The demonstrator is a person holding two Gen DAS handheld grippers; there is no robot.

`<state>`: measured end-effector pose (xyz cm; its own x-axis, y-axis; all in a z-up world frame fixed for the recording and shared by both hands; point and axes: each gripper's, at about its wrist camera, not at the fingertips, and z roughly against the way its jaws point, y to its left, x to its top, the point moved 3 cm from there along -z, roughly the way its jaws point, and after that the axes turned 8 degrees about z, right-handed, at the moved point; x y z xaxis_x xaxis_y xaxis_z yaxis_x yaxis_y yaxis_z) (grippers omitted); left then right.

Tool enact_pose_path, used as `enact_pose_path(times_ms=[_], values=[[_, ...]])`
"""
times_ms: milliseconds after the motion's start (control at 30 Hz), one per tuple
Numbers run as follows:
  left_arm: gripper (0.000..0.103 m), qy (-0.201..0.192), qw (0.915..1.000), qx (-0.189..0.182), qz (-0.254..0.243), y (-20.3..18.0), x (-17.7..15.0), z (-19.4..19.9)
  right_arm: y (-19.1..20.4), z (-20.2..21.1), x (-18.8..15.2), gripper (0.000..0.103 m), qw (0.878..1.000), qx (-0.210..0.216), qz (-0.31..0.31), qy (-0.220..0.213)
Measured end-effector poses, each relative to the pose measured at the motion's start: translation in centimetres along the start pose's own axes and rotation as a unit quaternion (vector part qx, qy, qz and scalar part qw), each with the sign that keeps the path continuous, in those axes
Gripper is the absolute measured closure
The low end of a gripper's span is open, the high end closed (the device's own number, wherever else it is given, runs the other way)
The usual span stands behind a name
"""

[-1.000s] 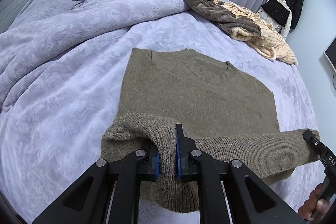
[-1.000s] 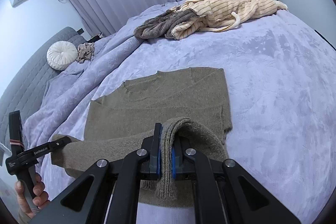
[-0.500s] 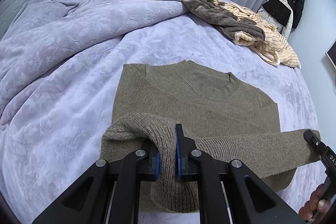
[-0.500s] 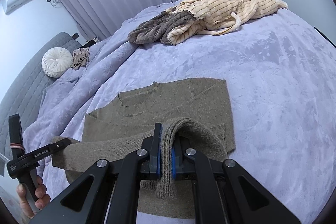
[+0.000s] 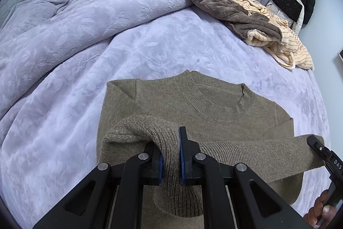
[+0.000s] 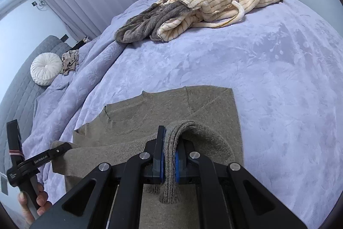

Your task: Fold small clothes

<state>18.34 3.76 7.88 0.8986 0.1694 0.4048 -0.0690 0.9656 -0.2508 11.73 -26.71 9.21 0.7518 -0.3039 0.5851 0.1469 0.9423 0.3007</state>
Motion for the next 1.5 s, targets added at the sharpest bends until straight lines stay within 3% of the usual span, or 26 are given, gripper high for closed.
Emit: enact_pose_path(times_ms=[367,433,500,533,567,600,633,667,867,967,1067,1233,1400,1500], values=[[0.088,0.044,0.9988,0.023,-0.001,-0.1,1.2,-6.3,-1.8,-5.5,0.8,0.096,0.999,-0.024,-0.011,0.039],[0.070,0.059,0.9981,0.019,-0.002,0.2,1.1,-7.3,-2.1,-6.1,0.6,0.095,0.999,-0.021,-0.016,0.044],[0.021,0.079,0.9968,-0.012,0.008,0.6,1.0,-7.8,-2.8,-6.5,0.5,0.092,0.998,-0.003,-0.036,0.047],[0.013,0.074,0.9968,-0.025,0.016,0.8,1.0,-7.6,-3.0,-6.6,0.4,0.089,0.998,0.006,-0.045,0.048],[0.007,0.063,0.9977,-0.021,0.018,0.9,1.1,-7.2,-3.4,-6.7,0.4,0.079,0.997,0.017,-0.057,0.048],[0.007,0.053,0.9984,-0.014,0.015,1.0,1.2,-6.7,-3.6,-6.6,0.5,0.070,0.997,0.021,-0.064,0.047],[0.007,0.050,0.9985,-0.015,0.013,1.1,1.2,-6.4,-3.9,-6.4,0.4,0.046,0.996,0.023,-0.072,0.042],[0.007,0.053,0.9981,-0.025,0.016,1.3,1.3,-6.2,-4.0,-6.0,0.5,0.029,0.996,0.024,-0.076,0.032],[0.007,0.032,0.9969,-0.058,0.041,3.3,1.1,-3.5,-3.6,-4.0,0.7,0.028,0.997,0.034,-0.064,0.009],[0.007,0.017,0.9975,-0.064,0.025,4.0,0.1,-1.8,-2.7,-2.9,0.4,0.028,1.000,0.006,-0.012,0.007],[0.007,0.019,0.9968,-0.074,-0.023,3.3,-1.9,-1.1,-1.2,-2.5,-0.3,0.028,0.998,-0.019,0.063,0.011],[0.007,0.038,0.9917,-0.057,-0.109,-0.6,-3.7,-3.4,1.7,-5.2,-0.6,0.028,0.985,-0.039,0.161,0.044],[0.007,0.059,0.9885,-0.074,-0.118,-3.6,-2.3,-6.1,3.4,-9.1,-0.2,0.028,0.970,-0.067,0.220,0.073],[0.007,0.050,0.9934,-0.040,-0.096,-3.2,-0.1,-8.0,3.1,-11.1,0.1,0.028,0.967,-0.080,0.228,0.088]])
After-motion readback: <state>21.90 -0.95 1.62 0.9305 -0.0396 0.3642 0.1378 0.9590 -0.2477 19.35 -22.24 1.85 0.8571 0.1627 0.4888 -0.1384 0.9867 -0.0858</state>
